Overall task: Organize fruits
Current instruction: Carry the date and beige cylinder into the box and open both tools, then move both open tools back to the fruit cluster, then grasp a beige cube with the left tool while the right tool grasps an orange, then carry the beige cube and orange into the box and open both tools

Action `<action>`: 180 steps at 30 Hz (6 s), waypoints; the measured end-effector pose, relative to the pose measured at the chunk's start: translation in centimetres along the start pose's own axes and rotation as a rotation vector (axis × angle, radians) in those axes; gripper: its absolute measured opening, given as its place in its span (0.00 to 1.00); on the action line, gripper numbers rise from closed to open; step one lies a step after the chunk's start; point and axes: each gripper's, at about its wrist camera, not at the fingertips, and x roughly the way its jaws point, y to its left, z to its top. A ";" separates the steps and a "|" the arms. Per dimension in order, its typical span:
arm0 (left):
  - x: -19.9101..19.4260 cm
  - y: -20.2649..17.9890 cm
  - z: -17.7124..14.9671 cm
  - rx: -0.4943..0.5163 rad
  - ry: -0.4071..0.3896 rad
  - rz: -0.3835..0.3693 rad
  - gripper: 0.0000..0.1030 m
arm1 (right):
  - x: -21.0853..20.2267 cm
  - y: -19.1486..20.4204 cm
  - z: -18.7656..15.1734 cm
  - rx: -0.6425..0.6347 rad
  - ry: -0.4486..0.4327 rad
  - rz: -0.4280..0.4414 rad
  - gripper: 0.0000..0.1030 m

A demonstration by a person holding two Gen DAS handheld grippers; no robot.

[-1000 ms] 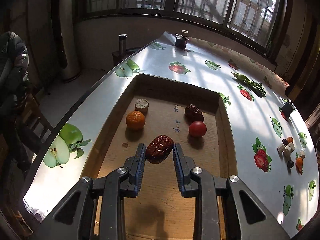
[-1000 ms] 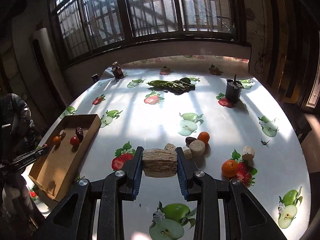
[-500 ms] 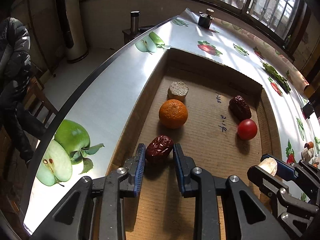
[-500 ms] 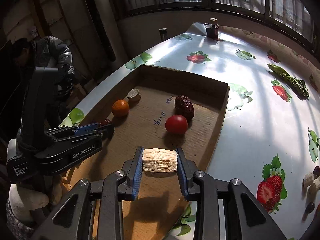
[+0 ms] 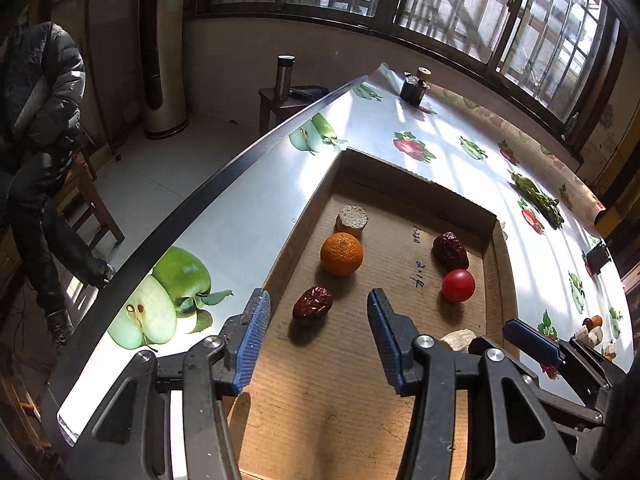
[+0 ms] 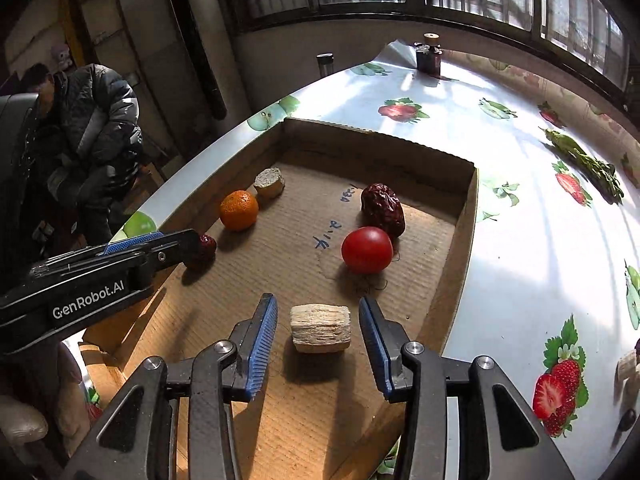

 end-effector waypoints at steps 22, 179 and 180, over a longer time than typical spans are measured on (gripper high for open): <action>-11.1 -9.6 -4.2 0.210 -0.310 0.145 0.77 | -13.5 -6.8 -7.7 0.269 -0.238 -0.074 0.68; -1.4 -0.8 -2.3 0.024 -0.055 0.052 0.71 | -3.3 1.4 -2.6 0.013 -0.038 -0.006 0.59; -1.8 -1.2 -2.4 0.033 -0.064 0.058 0.74 | -3.9 1.0 -2.8 0.022 -0.050 -0.014 0.60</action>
